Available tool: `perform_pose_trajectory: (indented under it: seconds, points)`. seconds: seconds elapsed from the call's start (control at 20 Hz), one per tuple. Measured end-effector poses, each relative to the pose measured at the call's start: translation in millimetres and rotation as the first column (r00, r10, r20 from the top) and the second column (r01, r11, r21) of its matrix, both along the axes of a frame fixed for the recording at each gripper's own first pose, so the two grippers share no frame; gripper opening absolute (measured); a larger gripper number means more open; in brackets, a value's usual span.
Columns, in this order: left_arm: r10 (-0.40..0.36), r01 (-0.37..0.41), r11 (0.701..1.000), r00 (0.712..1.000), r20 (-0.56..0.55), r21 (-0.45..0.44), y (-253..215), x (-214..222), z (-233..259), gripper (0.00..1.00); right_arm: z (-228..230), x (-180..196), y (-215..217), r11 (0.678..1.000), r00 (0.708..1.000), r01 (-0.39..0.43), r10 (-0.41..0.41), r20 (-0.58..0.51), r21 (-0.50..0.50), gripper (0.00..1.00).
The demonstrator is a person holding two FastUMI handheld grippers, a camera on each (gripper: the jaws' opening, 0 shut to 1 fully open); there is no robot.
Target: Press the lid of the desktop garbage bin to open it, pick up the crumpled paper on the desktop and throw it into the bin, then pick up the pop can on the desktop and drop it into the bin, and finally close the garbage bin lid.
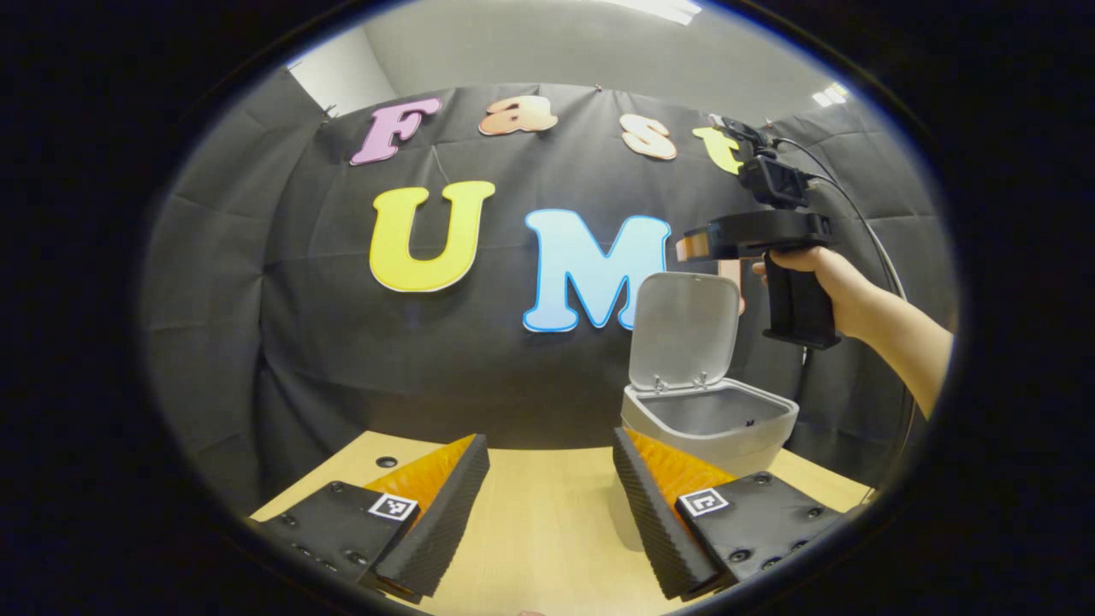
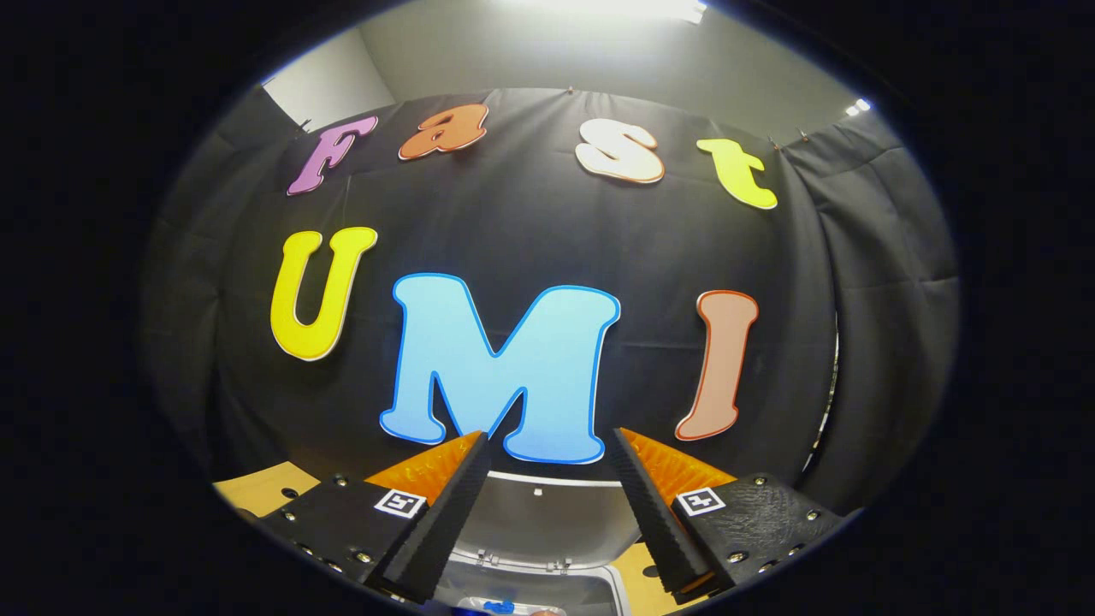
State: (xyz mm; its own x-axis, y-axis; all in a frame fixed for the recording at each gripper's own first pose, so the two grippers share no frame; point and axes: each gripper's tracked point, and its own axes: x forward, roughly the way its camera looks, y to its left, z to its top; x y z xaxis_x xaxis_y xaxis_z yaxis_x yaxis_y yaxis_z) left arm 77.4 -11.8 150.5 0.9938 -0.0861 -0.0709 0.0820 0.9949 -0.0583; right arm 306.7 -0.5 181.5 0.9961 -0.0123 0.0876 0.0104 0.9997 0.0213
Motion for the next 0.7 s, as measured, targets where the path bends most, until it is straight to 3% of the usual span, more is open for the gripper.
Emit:
perform_pose_trajectory:
  seconds: [0.35, 0.7]
  points:
    - [0.036, -0.036, 0.999, 0.999, -0.014, -0.006, 4.9, 4.3, -3.6, 0.95, -14.6, 10.4, 1.9, 1.000, 0.999, -0.022, 0.021, -0.043, -0.007, 0.91]
    - [0.012, -0.012, 1.000, 1.000, 0.006, -0.003, -5.6, -0.7, -0.4, 0.96, -23.4, -14.1, 5.9, 0.998, 0.998, -0.053, 0.054, -0.031, 0.023, 0.92]
